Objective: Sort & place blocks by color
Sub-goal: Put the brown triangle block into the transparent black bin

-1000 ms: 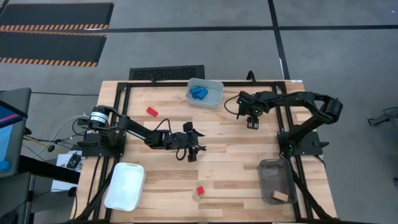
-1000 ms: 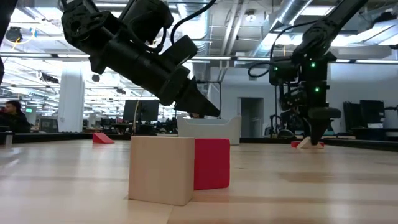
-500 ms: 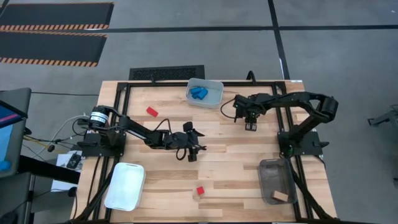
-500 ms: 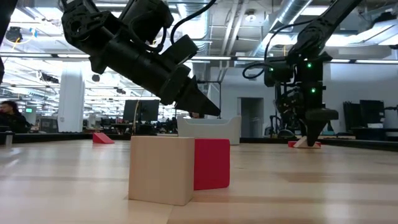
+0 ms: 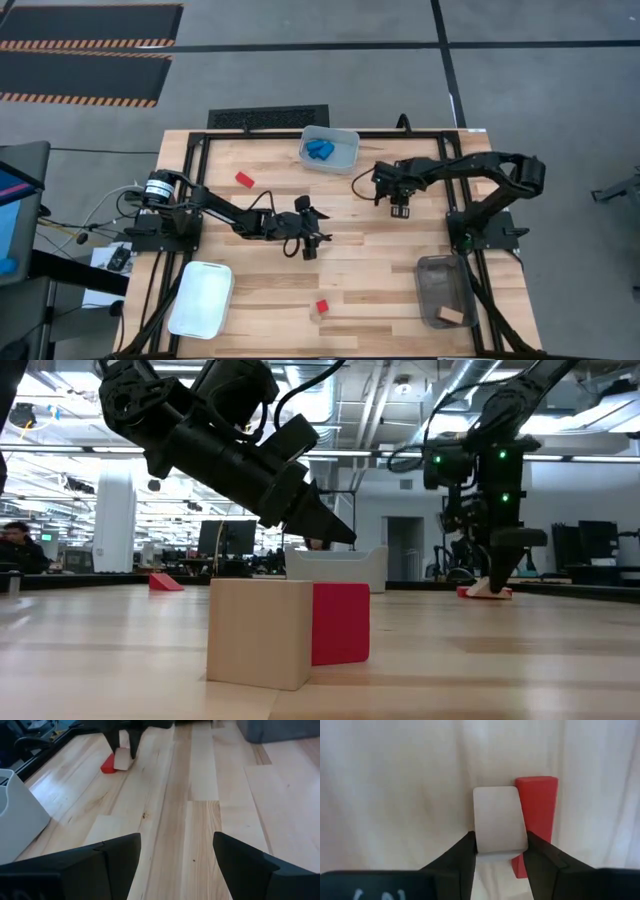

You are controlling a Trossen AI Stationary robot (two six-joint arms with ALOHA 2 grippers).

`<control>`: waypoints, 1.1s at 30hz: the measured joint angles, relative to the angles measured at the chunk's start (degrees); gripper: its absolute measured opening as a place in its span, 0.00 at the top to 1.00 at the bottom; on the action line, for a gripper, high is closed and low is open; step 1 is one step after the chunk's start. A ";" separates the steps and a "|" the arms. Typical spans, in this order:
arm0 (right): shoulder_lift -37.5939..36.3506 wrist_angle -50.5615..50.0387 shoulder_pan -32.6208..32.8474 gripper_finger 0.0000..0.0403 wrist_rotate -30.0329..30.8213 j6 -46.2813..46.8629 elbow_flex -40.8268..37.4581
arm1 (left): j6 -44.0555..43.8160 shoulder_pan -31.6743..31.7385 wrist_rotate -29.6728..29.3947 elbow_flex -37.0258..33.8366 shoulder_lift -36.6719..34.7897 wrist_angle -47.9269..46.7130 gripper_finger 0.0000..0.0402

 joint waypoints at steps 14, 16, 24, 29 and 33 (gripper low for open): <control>-6.55 3.99 6.49 0.59 -0.45 5.92 0.02 | -1.35 0.02 0.34 0.00 0.02 0.11 0.40; -7.12 6.89 7.97 0.61 -2.77 7.13 0.02 | -1.37 0.01 0.46 0.00 0.02 0.50 0.40; -7.25 19.96 17.49 0.61 -5.21 10.11 0.04 | -0.04 -0.05 0.50 0.02 0.07 4.83 0.40; -7.25 23.76 22.31 0.60 -11.20 8.87 0.06 | 7.55 -1.06 5.10 0.02 0.09 4.81 0.40; -7.25 25.74 22.54 0.61 -19.44 11.38 0.06 | 16.22 -3.75 3.83 0.02 0.13 8.42 0.40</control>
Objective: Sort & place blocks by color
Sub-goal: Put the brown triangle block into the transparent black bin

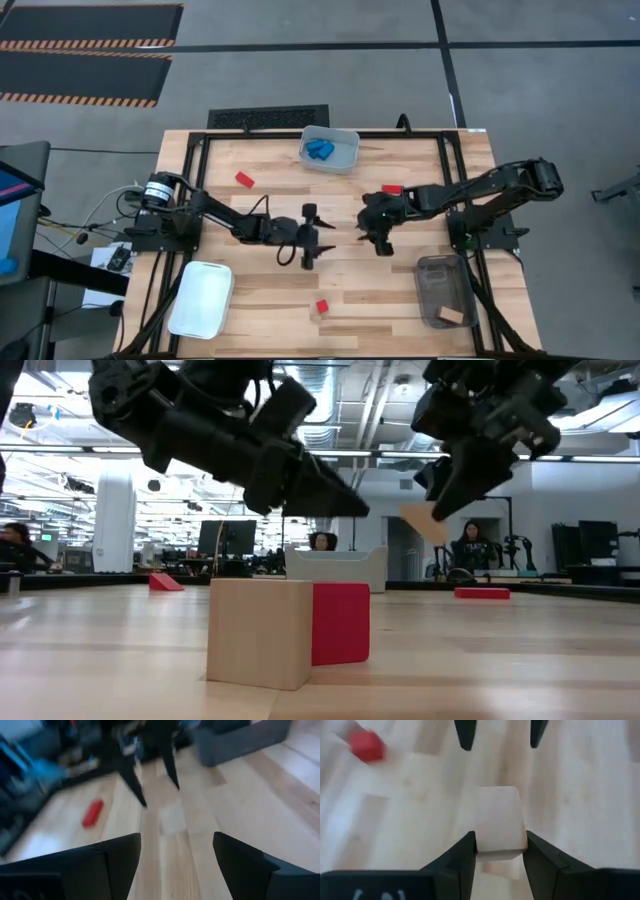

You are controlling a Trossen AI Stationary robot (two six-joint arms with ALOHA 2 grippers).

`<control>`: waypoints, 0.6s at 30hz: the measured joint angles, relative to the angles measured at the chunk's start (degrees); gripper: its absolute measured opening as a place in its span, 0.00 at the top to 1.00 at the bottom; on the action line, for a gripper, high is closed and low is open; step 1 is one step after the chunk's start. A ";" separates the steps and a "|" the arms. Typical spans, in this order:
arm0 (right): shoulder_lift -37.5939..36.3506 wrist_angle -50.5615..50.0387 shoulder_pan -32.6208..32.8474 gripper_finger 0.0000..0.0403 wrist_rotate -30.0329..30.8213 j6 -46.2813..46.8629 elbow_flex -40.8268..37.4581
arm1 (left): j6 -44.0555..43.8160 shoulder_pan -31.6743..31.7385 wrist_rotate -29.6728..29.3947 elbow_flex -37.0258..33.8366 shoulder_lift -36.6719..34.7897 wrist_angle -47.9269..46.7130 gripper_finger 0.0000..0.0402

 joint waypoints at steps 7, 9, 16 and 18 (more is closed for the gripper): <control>0.00 6.03 -2.72 0.60 -12.45 7.46 0.02 | 22.62 -3.58 -3.90 2.09 0.00 4.82 0.40; 0.00 7.60 -3.13 0.60 -15.27 8.37 0.02 | 24.10 -3.55 -6.03 3.25 0.05 4.59 0.40; 0.00 9.00 -3.20 0.60 -18.46 9.38 0.02 | 24.72 -2.26 -5.83 5.20 0.39 2.31 0.45; 0.00 9.01 -3.20 0.60 -18.45 9.36 0.02 | 24.74 -2.26 -4.82 5.20 0.39 2.16 0.50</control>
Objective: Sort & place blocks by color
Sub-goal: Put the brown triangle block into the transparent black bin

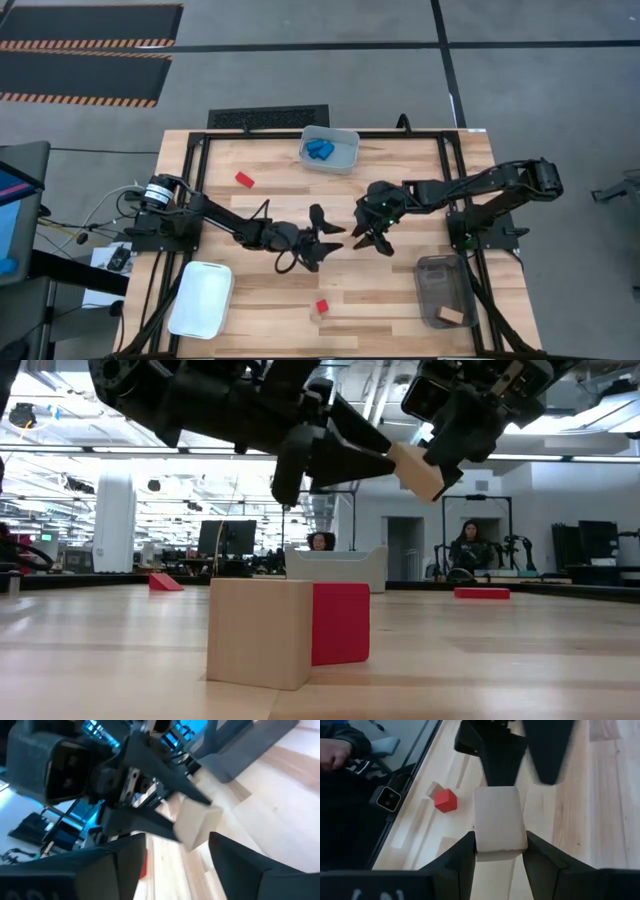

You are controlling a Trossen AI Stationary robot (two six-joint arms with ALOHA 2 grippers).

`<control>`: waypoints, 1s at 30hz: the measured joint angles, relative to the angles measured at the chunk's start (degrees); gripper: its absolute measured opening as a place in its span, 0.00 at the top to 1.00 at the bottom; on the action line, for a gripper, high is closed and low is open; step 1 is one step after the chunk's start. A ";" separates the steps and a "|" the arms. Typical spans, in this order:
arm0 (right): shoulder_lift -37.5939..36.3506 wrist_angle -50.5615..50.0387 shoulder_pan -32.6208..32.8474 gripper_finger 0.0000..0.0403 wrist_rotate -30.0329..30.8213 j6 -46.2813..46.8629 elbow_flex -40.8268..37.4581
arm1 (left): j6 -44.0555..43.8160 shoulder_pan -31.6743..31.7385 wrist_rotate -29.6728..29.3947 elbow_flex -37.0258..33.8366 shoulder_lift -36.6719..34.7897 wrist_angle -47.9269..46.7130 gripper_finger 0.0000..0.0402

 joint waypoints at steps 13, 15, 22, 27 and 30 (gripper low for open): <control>0.00 0.68 -0.55 0.60 -1.22 -0.02 0.00 | -0.78 0.86 6.56 0.76 0.00 -0.63 0.78; 0.00 1.52 -0.55 0.60 -2.16 0.06 0.00 | -0.81 0.96 6.48 0.76 0.00 -0.61 0.78; 0.00 3.33 -0.55 0.59 -3.46 0.94 0.00 | -0.78 0.92 6.56 0.76 0.00 -0.24 0.79; 0.00 3.33 -0.52 0.59 -3.77 1.01 0.00 | -0.74 0.94 8.25 0.77 0.00 -0.06 0.86; 0.00 3.29 -0.50 0.59 -4.14 1.11 0.00 | -0.70 0.96 9.38 0.79 0.00 -0.02 0.92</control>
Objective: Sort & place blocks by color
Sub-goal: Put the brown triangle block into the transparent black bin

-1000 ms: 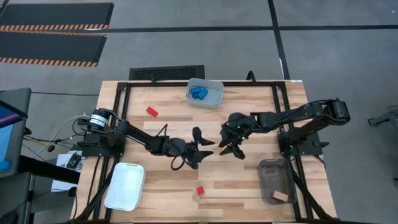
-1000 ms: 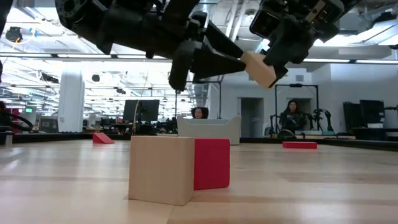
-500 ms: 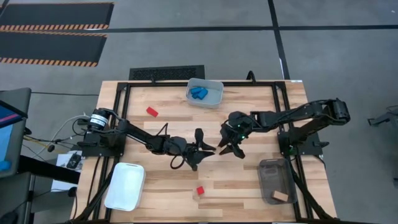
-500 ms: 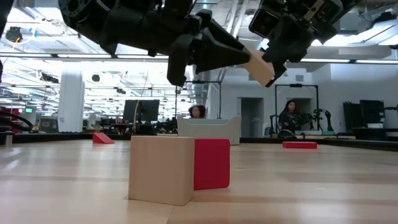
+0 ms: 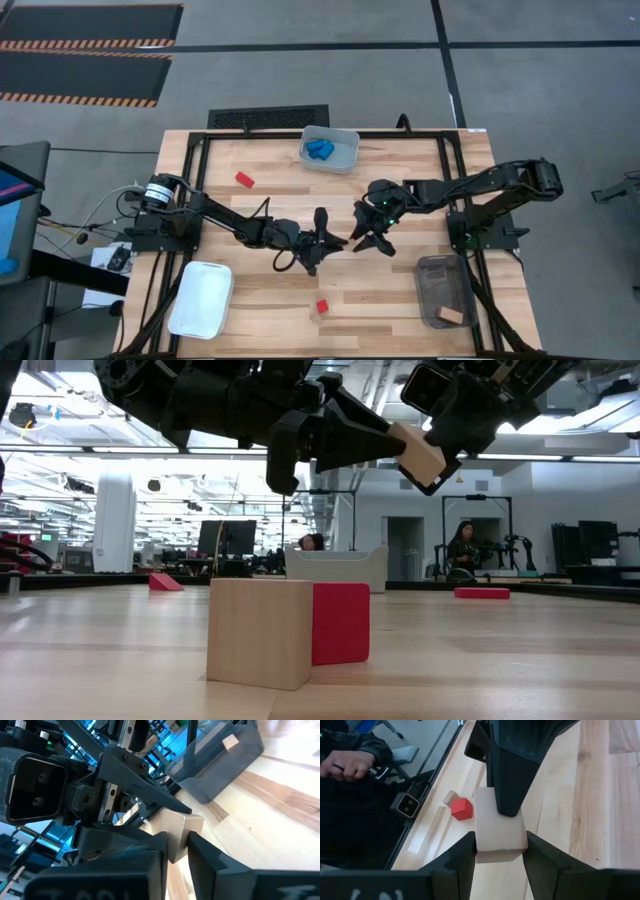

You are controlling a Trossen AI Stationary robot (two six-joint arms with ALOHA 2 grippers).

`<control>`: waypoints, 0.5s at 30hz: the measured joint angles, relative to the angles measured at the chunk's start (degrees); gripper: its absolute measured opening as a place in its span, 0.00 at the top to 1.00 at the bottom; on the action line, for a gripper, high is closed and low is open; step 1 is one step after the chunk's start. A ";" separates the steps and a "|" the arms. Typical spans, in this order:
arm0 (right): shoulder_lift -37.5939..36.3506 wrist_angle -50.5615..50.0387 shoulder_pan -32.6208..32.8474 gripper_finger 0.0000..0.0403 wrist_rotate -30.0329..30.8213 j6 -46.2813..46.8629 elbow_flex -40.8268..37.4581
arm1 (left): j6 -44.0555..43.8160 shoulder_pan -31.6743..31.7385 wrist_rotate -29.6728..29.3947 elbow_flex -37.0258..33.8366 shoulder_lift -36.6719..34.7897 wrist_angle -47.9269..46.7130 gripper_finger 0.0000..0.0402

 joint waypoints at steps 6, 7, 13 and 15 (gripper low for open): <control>0.00 -0.42 0.02 0.59 -1.29 -0.02 -0.02 | -0.02 -0.02 1.05 -0.01 0.00 0.11 0.99; 0.00 -0.46 0.02 0.59 -1.29 0.06 -0.02 | -0.02 -0.02 1.06 -0.02 0.00 0.09 0.99; 0.00 -0.64 0.02 0.58 -1.17 0.22 -0.04 | -0.07 -0.02 1.04 -0.01 -0.02 0.04 0.99; 0.00 -0.44 0.02 0.55 -0.88 0.20 -0.04 | -0.24 0.00 0.93 -0.01 -0.02 0.04 0.99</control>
